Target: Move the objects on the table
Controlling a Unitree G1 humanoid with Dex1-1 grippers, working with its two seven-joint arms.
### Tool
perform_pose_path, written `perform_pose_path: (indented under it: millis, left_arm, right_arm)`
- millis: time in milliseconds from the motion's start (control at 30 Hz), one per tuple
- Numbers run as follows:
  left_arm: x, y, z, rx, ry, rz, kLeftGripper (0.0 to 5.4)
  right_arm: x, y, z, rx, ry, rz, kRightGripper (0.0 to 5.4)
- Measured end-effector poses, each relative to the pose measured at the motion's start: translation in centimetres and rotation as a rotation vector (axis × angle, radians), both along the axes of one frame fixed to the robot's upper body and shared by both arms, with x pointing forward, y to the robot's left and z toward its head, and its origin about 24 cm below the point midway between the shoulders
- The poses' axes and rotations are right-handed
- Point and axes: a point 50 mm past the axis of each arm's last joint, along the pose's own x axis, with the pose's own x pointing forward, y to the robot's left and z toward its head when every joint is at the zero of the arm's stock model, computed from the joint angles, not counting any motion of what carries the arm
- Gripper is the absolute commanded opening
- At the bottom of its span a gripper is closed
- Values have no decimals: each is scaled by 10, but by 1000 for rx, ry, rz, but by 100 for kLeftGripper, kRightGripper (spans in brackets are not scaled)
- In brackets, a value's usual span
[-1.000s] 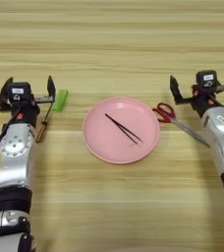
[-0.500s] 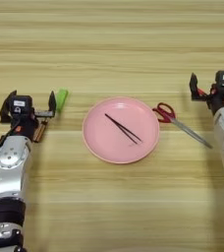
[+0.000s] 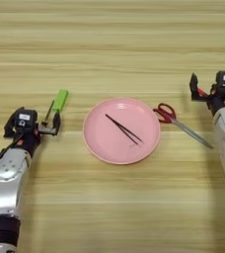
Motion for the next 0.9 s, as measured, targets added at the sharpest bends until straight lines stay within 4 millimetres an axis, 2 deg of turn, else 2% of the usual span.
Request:
perform_pose_path:
  millis: [533, 900]
  left_arm:
    - [-3, 2, -11, -2, 106, 2, 540]
    - [1, 12, -12, -43, 137, 53, 540]
  right_arm:
    - [1, 1, 2, 4, -6, -1, 537]
    - [1, 3, 2, 10, -6, -1, 537]
